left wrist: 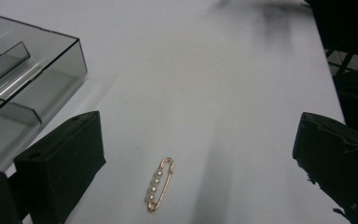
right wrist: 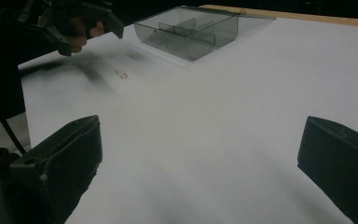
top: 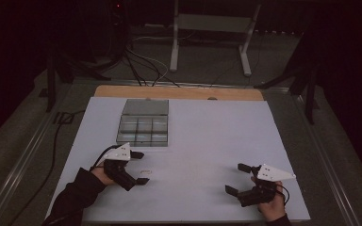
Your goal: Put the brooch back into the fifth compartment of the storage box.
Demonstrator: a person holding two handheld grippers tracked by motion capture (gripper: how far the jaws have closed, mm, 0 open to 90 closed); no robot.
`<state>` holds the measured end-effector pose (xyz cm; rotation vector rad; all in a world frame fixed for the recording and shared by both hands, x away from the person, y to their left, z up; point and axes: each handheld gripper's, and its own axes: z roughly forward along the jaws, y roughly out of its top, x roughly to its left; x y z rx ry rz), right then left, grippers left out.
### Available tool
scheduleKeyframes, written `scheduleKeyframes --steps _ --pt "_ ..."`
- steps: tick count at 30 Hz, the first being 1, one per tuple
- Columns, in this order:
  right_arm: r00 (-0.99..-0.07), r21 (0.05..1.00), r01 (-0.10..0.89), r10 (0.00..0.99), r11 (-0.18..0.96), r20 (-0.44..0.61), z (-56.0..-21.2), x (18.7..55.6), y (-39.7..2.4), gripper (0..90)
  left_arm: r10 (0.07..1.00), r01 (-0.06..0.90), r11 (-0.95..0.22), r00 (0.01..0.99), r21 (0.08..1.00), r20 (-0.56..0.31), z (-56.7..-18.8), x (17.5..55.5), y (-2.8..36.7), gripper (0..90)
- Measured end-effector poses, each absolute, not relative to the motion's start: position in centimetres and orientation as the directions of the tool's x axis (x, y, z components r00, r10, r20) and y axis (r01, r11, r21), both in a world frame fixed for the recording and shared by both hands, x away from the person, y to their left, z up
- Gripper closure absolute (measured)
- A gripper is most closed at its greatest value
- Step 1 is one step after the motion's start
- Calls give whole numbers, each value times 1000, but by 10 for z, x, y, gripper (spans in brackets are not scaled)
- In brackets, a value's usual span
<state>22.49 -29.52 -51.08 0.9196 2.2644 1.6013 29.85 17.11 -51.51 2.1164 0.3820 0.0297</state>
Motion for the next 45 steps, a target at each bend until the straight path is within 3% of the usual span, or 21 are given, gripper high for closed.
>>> scheduleKeyframes --steps 6,29,45 --pt "-782 909 360 599 211 171 -511 225 -295 0 284 260 -528 951 809 -121 -519 302 171 102" --pt "-785 907 358 598 222 164 -511 224 -295 0 286 251 -585 954 771 -94 -534 310 169 572" --pt "-783 908 358 600 218 165 -510 224 -295 0 262 246 -634 960 733 -97 -543 313 163 754"
